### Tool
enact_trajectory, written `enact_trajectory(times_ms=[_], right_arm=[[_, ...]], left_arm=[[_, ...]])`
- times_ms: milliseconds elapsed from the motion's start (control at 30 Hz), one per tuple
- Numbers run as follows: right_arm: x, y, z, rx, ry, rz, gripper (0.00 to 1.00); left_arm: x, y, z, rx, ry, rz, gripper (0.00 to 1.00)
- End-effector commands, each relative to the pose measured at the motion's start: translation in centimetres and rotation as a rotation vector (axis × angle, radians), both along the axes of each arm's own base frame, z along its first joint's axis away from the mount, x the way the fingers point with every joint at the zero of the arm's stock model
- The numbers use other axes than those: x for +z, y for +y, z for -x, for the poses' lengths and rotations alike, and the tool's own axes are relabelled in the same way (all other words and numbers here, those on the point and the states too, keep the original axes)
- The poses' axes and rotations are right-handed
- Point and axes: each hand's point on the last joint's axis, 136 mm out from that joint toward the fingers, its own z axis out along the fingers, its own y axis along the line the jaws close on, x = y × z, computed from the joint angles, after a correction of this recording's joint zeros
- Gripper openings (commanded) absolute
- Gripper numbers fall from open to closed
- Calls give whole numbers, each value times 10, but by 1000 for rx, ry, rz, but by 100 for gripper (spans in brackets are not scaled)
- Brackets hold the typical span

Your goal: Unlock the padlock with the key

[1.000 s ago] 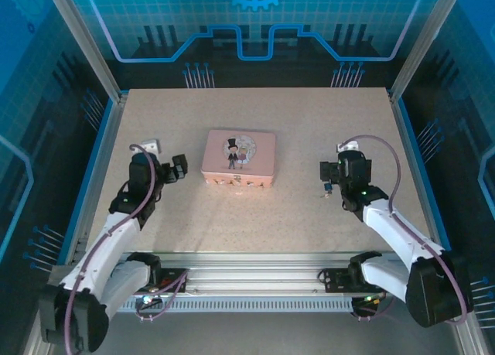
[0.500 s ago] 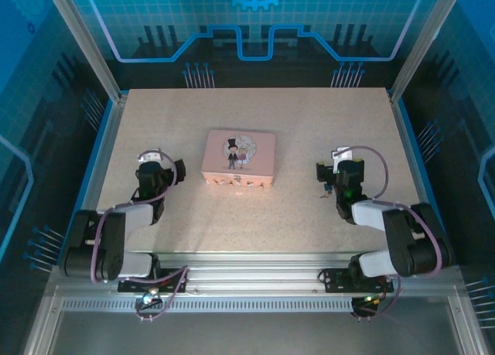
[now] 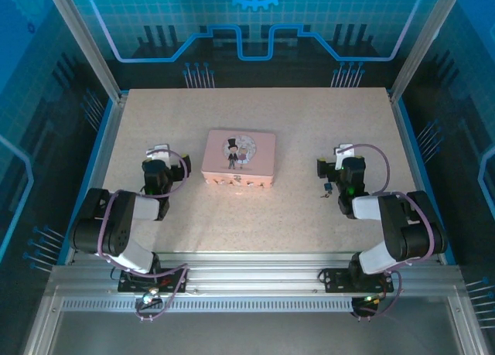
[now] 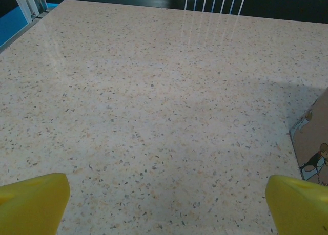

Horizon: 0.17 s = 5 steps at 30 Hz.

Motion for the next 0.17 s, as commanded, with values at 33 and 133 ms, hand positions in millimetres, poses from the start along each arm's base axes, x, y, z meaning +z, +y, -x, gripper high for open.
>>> enact_trajectory(times_ms=[33, 133], right_arm=[[13, 1, -10, 14, -37, -32, 100], [13, 2, -9, 15, -41, -27, 100]], left_arm=[[11, 2, -6, 12, -39, -32, 99], [12, -6, -6, -18, -45, -52, 99]])
